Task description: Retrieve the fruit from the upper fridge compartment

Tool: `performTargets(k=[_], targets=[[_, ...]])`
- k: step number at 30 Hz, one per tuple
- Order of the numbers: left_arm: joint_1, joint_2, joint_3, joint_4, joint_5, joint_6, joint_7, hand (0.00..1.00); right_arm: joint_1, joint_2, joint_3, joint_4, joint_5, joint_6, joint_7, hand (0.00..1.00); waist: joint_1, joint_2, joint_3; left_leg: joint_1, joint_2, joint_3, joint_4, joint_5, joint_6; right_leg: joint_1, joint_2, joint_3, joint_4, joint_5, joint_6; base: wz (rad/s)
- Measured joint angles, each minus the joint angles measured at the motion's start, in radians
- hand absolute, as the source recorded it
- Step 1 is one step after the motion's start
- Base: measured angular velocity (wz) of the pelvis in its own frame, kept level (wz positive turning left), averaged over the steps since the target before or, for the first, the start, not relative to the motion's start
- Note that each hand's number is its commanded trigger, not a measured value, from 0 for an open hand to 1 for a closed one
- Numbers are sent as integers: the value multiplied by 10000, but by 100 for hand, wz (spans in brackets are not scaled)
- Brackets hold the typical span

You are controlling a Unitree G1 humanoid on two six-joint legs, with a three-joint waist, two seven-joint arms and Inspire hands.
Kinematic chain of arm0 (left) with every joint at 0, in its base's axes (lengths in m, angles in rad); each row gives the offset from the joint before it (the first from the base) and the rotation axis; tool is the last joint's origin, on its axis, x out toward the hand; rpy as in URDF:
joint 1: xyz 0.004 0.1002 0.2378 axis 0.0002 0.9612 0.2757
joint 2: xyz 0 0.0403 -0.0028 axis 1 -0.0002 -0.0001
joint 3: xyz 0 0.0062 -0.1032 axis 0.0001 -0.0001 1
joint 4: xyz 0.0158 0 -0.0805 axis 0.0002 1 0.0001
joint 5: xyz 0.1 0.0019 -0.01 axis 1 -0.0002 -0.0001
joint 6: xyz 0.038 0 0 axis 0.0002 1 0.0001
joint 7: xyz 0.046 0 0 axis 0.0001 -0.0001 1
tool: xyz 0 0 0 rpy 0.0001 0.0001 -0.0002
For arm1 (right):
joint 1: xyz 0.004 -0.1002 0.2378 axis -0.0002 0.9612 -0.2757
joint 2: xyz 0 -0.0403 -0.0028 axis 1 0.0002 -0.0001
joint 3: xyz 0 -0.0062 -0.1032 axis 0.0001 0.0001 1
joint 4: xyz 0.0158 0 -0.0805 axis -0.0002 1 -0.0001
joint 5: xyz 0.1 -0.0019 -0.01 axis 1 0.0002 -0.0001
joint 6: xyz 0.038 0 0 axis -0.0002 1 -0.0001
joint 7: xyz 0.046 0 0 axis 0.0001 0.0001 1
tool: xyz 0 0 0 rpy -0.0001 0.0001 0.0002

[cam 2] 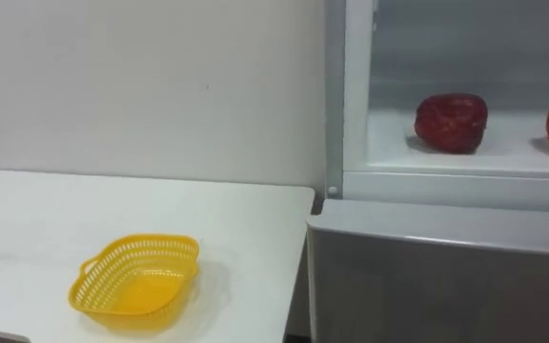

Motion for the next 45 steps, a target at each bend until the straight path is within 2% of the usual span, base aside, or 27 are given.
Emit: performTargets(k=[1, 2, 6, 7, 9, 10, 13, 15, 17, 19, 21, 24, 26, 27, 30, 34, 36, 39, 43, 45], targets=[[-36, -46, -225, 543, -22, 14, -24, 0, 4, 26, -4, -7, -23, 13, -5, 0, -2, 44, -39, 18, 0, 1, -1, 0, 0, 12, 0, 2, 3, 0, 0, 0], [-17, -210, -518, 1423, -105, 70, -162, 0, 6, 105, -70, -67, -36, 46, -49, 0, -28, -45, -52, 35, 1, 2, -1, 0, 0, 22, 1, 0, 2, -1, 0, 0], [-60, -458, -1337, 4088, -406, 304, -672, 0, 21, 129, -310, -258, 442, 84, -713, 0, -129, -159, -25, 293, 21, 16, -132, -24, 39, 220, 17, 11, -18, -7, 9, 0], [-61, -465, -1478, 4378, -391, 319, -731, 0, -26, 128, -415, -303, 557, 63, -842, 0, -165, -153, -24, 293, 21, 13, -148, -27, 44, 219, 18, 38, -11, -7, 9, 0], [-45, -465, -1843, 5210, -363, 400, -1090, 0, -203, 113, -839, -325, 1590, -185, -1330, 0, -351, -150, 9, 286, 23, 15, -156, -59, 95, 245, 34, 59, -24, 9, 29, 0], [-35, -468, -1937, 5322, -244, 418, -1179, 0, -231, 106, -929, -359, 1839, -270, -1443, 0, -371, -143, 18, 284, 23, 26, -165, -64, 102, 238, 37, 82, -23, 15, 33, 0], [-11, -490, -2225, 5553, 1240, 506, -1503, 0, -459, 109, -1085, -601, 2647, -566, -2045, 0, -603, -125, 26, 209, 24, 39, -205, -69, 113, 114, 37, 96, 19, 17, 33, 0], [-140, -489, -2743, 5566, 2284, 720, -1715, 0, -503, 125, -1082, -1039, 3279, -736, -2538, 0, -895, -157, 5, 136, 24, 76, -195, -60, 123, 50, 37, 139, 20, 24, 35, -3], [-263, -528, -3046, 5564, 2674, 859, -1934, 0, -520, 128, -1083, -1493, 3749, -816, -2960, 0, -977, -217, -29, 170, 31, 301, -191, -54, 128, 6, 48, 307, 97, 27, 37, -22], [-422, -537, -3179, 5531, 2989, 913, -2146, 0, -587, 167, -1090, -1979, 3963, -919, -3387, 0, -1153, -251, -25, 198, 28, 481, -176, -53, 130, -11, 47, 487, 160, 28, 39, -26], [-719, -528, -3270, 5526, 3554, 949, -2307, 0, -607, 344, -1088, -3001, 3932, -1044, -3950, 0, -1425, -369, 15, 188, 16, 600, -158, -53, 130, -68, 46, 557, 179, 28, 41, -17], [-1214, -526, -3631, 5545, 3550, 942, -2389, 0, -618, 547, -1085, -4445, 4071, -1255, -4804, 0, -1596, -501, 86, 182, 16, 818, -163, -53, 130, -139, 47, 646, 161, 34, 54, -11], [-1296, -532, -3978, 5459, 3558, 860, -2544, 0, -589, 678, -1077, -5844, 4091, -1378, -5369, 0, -1620, -500, 83, 142, 15, 909, -160, -54, 129, -246, 59, 806, 163, 47, 72, -21], [-1359, -530, -4177, 5458, 3557, 793, -2631, 0, -594, 759, -1058, -6694, 4078, -1655, -5804, 0, -1630, -491, 82, 109, 15, 1003, -160, -54, 129, -293, 62, 857, 139, 74, 84, -18], [-1395, -516, -4524, 5471, 3549, 665, -2805, 0, -787, 775, -956, -8370, 4018, -2154, -6718, 0, -1598, -444, 60, 64, 13, 1120, -171, -54, 129, -364, 74, 926, 125, 110, 90, -8], [-1039, -465, -4518, 5483, 3565, 554, -2978, 0, -720, 764, -881, -10558, 3798, -2401, -7645, 0, -1566, -434, 48, 50, 14, 1122, -187, -54, 129, -379, 89, 924, 83, 114, 89, 0], [-696, -334, -4548, 5619, 3781, 557, -2960, 0, -517, 765, -743, -11774, 3252, -2698, -8246, 0, -1481, -410, 20, 54, 18, 1121, -186, -54, 130, -354, 108, 963, 7, 123, 81, -5], [-615, -264, -4821, 5928, 4253, 594, -2944, 0, -509, 747, -440, -12633, 2619, -3006, -8745, 0, -1340, -400, 25, 130, 18, 1122, -185, -54, 130, -323, 119, 1056, -23, 138, 82, -9], [-686, -371, -4903, 6116, 4636, 590, -3026, 0, -624, 748, -122, -13162, 1565, -3100, -8849, 0, -1285, -370, 42, 130, 18, 1134, -185, -54, 130, -342, 119, 1048, -27, 153, 83, 2], [-737, -400, -4965, 6120, 4627, 590, -3103, 0, -615, 738, 52, -13505, 1110, -3093, -8817, 0, -1308, -331, 49, 47, 34, 1290, -185, -54, 130, -439, 117, 1048, -2, 156, 81, -3]])
